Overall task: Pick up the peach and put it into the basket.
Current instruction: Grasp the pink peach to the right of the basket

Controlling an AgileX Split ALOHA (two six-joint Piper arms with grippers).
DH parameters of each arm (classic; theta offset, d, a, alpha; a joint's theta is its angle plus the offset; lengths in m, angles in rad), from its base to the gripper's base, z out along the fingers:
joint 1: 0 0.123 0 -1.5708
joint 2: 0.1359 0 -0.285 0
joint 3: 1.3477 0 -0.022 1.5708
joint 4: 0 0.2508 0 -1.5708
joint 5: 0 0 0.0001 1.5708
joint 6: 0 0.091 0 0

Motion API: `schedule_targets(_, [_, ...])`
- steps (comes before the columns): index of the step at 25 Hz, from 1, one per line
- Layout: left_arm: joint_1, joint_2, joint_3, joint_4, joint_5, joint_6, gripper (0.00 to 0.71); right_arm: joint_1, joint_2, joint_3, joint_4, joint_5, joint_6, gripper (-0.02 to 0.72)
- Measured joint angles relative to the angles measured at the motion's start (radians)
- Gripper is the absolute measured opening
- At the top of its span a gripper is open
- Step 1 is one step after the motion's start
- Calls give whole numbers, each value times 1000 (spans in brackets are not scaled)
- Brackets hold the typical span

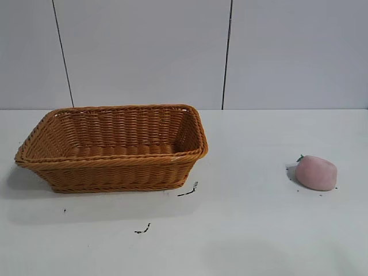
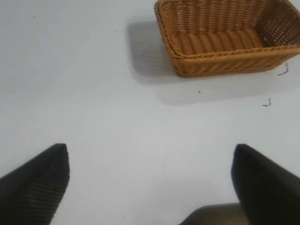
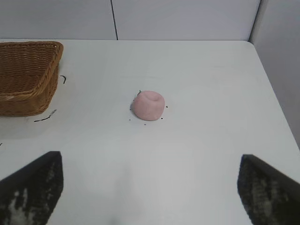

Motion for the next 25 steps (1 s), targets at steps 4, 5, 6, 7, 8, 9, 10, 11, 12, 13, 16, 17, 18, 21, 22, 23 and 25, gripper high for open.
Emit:
schedule_targets(4, [0,0,0,0,0,0,692,0,0,0,0,0,0,689])
schedule_targets(5, [0,0,0,0,0,0,692,0,4,0,0,0,0,689])
schedule_targets(6, [0,0,0,0,0,0,692,0,19,-3,0,0,0,689])
schedule_targets(7, [0,0,0,0,0,0,692,0,50,-14,0,-1,0,689])
schedule_targets(8, [0,0,0,0,0,0,692,0,85,-29,0,-6,0,689])
schedule_targets(9, [0,0,0,0,0,0,692,0,137,-46,0,-15,0,689])
schedule_targets(10, [0,0,0,0,0,0,692,0,198,-68,0,-34,0,689])
schedule_targets(11, [0,0,0,0,0,0,692,0,265,-94,0,-52,0,689])
schedule_targets(12, [0,0,0,0,0,0,692,0,326,-116,0,-74,0,689])
schedule_targets(13, [0,0,0,0,0,0,692,0,401,-144,0,-94,0,689])
schedule_targets(16, [0,0,0,0,0,0,692,0,625,-225,-7,-138,0,689])
schedule_targets(17, [0,0,0,0,0,0,692,0,703,-253,-14,-153,0,689])
schedule_targets(18, [0,0,0,0,0,0,692,0,779,-279,-16,-169,0,689])
schedule_targets(21, [0,0,0,0,0,0,692,0,987,-359,-23,-194,-10,689])
schedule_targets(22, [0,0,0,0,0,0,692,0,1049,-387,-23,-194,-16,689])
schedule_targets(23, [0,0,0,0,0,0,692,0,1120,-409,-23,-195,-24,689])
schedule_targets(25, [0,0,0,0,0,0,692,0,1249,-464,-23,-196,-29,689])
